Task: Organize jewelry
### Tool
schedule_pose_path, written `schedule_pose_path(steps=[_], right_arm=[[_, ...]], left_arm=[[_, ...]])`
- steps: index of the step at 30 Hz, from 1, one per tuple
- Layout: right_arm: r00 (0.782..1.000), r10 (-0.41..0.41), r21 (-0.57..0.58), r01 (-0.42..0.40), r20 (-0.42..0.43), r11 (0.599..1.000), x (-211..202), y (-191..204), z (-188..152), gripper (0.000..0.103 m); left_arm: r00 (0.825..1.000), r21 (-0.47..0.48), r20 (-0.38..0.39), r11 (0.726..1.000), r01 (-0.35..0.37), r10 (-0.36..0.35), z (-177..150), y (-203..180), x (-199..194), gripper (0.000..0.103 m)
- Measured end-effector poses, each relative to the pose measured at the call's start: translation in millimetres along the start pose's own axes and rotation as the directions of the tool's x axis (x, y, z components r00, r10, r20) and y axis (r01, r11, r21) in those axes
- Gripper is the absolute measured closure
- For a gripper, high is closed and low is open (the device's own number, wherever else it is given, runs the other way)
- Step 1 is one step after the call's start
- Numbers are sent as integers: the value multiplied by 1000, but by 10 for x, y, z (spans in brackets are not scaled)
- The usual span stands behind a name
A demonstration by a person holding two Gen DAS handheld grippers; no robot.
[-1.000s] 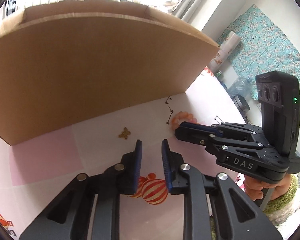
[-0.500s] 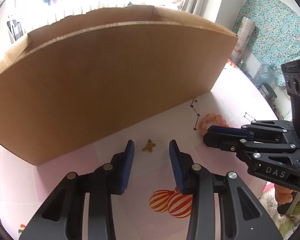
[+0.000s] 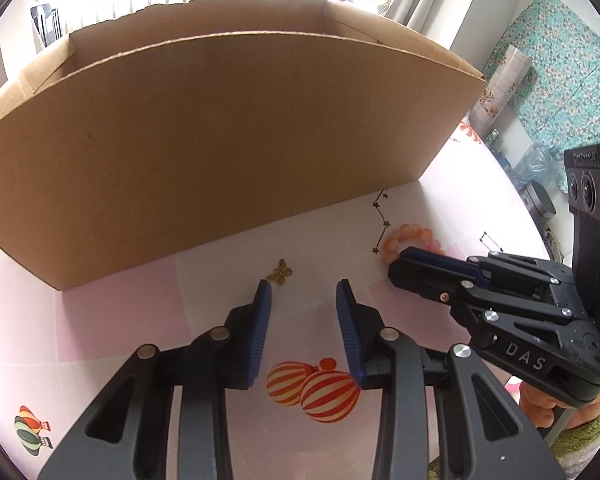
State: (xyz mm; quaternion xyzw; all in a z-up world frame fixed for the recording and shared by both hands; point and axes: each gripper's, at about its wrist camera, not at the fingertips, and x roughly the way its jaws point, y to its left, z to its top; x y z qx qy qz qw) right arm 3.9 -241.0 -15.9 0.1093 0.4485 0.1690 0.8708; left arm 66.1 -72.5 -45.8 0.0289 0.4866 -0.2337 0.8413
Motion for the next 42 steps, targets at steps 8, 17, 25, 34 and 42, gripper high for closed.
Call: schedule_pose_path(steps=[8,17,25,34,42], right_arm=[[1000,5,4,-5,5,1000,-44,-53,-24,95],[1000,8,7,-8,7,1000,-70,-50,-12,95],[1000,6,2,-6,6,1000,-51,-54,-4,95],[1000,3,1,-3,8,1000,-26,-37,-19,95],[1000,2,-2,-2,10,1000,-13,-30,-29,95]], left_arm=[[1000,33,20,999,-18,18,66,-34,45,82],[994,103,42,989,-103,99,69,-85,-22,83],[987,153,54,976,-158,152,61,-134,-30,84],[990,163,43,976,-142,137,73,-261,95,95],[994,150,50,983,-105,98,61,-258,102,95]])
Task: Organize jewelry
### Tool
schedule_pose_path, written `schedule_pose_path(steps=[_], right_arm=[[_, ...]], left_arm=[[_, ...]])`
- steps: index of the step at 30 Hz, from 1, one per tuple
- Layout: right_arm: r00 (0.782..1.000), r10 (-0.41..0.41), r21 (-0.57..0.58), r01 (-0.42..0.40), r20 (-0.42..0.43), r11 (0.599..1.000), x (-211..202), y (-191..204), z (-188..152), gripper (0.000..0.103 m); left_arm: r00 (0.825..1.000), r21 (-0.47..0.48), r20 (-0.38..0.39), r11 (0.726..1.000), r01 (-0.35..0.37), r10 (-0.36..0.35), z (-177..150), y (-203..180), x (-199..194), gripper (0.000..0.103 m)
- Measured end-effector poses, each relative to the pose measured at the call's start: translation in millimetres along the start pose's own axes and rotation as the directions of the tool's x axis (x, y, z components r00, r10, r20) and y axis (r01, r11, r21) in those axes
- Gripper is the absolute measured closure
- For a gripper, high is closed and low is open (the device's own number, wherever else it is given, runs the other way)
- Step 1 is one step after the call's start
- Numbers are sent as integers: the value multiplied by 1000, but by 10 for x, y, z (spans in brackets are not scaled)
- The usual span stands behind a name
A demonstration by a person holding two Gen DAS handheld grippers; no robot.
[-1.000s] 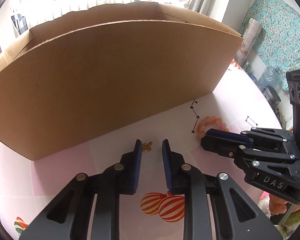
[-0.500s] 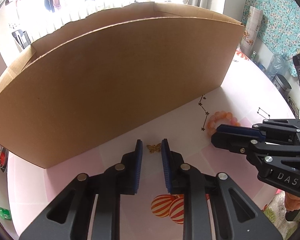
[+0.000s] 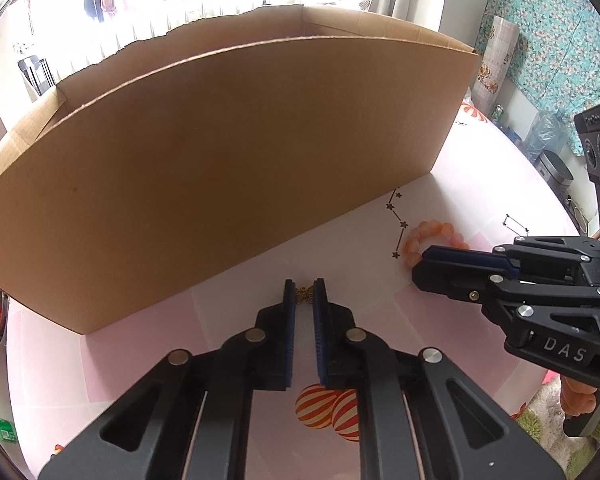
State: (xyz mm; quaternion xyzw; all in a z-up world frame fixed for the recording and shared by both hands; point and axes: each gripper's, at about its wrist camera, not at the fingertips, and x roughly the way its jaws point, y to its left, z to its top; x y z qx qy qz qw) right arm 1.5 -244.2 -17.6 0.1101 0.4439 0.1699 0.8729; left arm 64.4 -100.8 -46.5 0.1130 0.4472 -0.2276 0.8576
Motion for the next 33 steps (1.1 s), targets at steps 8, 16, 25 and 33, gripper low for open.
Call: schedule_pose_path(steps=[8,16,25,33], right_arm=[[1000,-21,-28,21,0,999,12,65,-12,95],[986,-169,-216,167,11,962,78,412,-39,96],[987,148,143,-156,69,977,-218,-77,134,96],[918,347,269,-388,190,881,-355,-232,275,96]], left_arm=[[998,1,44,999,41,-41,-81,172,-275,95],[992,-2,102,997,72,-71,-98,224,-605,95],[968,-29,211,989,145,-136,118,307,-1122,95],[957,-71,246,982,176,-154,539,634,-1337,95]])
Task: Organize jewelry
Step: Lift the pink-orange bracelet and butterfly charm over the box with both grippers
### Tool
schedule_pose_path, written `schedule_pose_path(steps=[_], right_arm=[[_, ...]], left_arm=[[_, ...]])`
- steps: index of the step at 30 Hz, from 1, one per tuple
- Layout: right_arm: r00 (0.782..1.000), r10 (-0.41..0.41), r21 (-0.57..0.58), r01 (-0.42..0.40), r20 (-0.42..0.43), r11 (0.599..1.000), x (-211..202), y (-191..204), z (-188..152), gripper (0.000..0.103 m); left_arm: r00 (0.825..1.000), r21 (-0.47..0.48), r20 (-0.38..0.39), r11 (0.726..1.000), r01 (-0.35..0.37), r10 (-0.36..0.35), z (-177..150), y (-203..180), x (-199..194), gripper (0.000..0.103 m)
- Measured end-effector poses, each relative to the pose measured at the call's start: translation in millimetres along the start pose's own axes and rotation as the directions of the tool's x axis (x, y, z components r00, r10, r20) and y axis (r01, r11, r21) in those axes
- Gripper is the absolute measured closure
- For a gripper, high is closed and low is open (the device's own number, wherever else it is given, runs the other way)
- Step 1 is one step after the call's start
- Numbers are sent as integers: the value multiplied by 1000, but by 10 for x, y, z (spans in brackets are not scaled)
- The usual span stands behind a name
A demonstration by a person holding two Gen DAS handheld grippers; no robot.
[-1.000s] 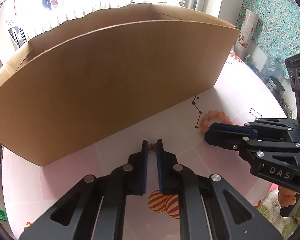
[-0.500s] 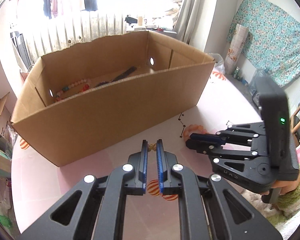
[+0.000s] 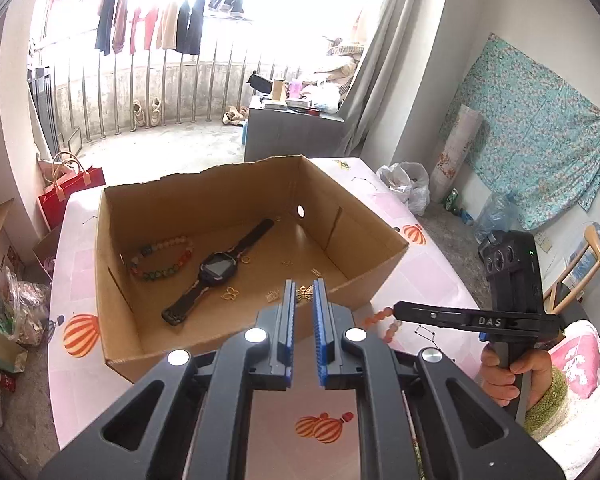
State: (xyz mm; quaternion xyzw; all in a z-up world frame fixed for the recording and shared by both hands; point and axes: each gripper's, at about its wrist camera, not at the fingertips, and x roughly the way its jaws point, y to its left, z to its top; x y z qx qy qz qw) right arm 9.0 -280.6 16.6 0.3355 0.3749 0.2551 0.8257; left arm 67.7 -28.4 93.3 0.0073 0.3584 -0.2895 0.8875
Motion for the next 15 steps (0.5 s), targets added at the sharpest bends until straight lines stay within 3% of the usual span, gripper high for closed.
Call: schedule_pose_path(steps=[3,6,9,15], right_arm=[[999,45,-6,-45,13,999,-30,79,62,96],[997,76,-49,-75,12,996,-16,181,119,96],[994,108,-80,-107,6,991,20,168,142,96],[984,179,-57,-179,-4,982,-47,114,242,96]], left_arm=[[997,-33,-78,999,6,-9,162,186,126,95],[978,-63,-205,998,15,-28,252,373,375,95],[934,-71,-355,997,16,-40,287,533,670,95],[835,-33,-550,999,-17,-4,266,650,1165,95]])
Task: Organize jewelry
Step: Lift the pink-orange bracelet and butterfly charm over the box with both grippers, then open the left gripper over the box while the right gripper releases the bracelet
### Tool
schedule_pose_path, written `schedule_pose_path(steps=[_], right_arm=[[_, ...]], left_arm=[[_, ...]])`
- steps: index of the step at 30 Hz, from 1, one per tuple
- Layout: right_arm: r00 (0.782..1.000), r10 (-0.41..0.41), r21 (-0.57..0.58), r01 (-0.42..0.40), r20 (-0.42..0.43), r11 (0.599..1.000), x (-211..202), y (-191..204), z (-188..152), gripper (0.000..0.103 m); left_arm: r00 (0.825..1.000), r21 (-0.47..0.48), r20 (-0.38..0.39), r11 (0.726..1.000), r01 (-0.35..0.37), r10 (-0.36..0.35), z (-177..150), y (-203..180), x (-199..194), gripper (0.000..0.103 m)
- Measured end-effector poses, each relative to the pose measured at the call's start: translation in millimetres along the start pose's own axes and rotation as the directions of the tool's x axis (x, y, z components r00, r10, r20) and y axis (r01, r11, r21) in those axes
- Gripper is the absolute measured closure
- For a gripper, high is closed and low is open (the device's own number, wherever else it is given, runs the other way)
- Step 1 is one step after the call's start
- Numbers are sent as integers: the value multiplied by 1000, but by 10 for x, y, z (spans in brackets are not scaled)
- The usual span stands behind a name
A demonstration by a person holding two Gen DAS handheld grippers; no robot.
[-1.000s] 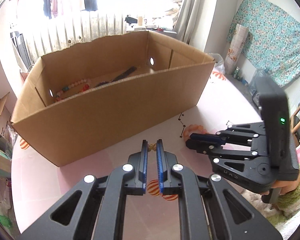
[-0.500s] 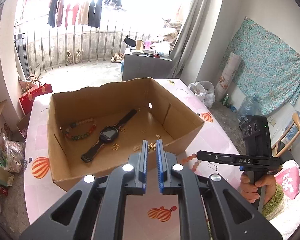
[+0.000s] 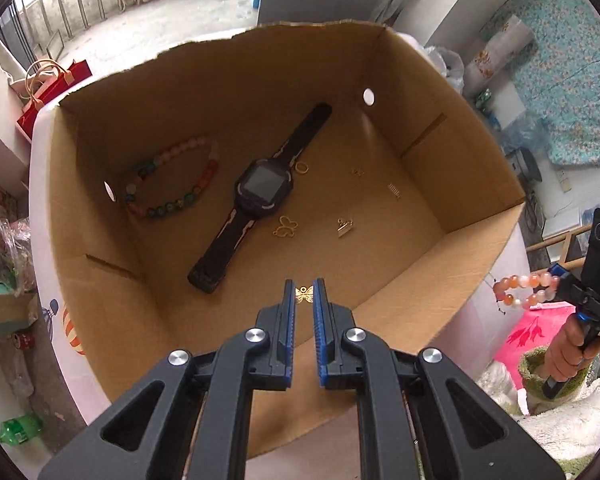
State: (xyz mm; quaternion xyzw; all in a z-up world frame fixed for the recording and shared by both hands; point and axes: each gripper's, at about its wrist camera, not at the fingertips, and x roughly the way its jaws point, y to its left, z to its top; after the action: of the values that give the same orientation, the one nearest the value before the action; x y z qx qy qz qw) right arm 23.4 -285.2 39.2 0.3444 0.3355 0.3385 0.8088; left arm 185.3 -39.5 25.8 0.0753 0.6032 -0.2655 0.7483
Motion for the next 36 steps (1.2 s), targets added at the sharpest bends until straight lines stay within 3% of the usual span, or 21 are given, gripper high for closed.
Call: schedule_pose_path(steps=[5,10,13,17,19,21,24,27,31,34,36], right_arm=[[999,42,-3,-42,0,999,-122,53,88,96],[999,36,-67,-35,11,997,-173,193,219,96],[999,30,-99,-27,27,995,-226,262,318,96],[1000,-4,-140,8,30,990,-147,355,502,96],[1000,-21,-170,23,9,985,-59,398,609,96],[999,-47,-189,41,-27,981,32,412,706,96],[989,-110,-210,88,-97,974,234,374,815,96],[966,-184,-225,141,-182,964,536,299,857,96],[902,-310,-248,239,-302,939,953,143,816,96],[841,-368,-258,282,-398,924,1166,41,744,96],[779,-463,-301,360,-423,883,1256,-4,707,95]], left_arm=[[992,14,-120,999,-40,41,87,16,231,95],[986,-7,-165,999,-33,31,110,78,362,92],[989,-43,-146,999,-24,17,80,138,345,87],[999,-45,-29,998,-34,32,7,159,93,84],[997,-37,62,998,-46,49,-71,139,-128,75],[983,-35,174,998,-58,63,-181,105,-373,66],[946,-67,313,996,-66,84,-374,112,-675,49],[897,-128,424,989,-81,128,-573,144,-895,41],[847,-215,506,975,-61,165,-820,255,-1018,35],[832,-271,520,961,-50,190,-959,331,-1024,35],[835,-298,513,954,-45,200,-1046,410,-1045,35]])
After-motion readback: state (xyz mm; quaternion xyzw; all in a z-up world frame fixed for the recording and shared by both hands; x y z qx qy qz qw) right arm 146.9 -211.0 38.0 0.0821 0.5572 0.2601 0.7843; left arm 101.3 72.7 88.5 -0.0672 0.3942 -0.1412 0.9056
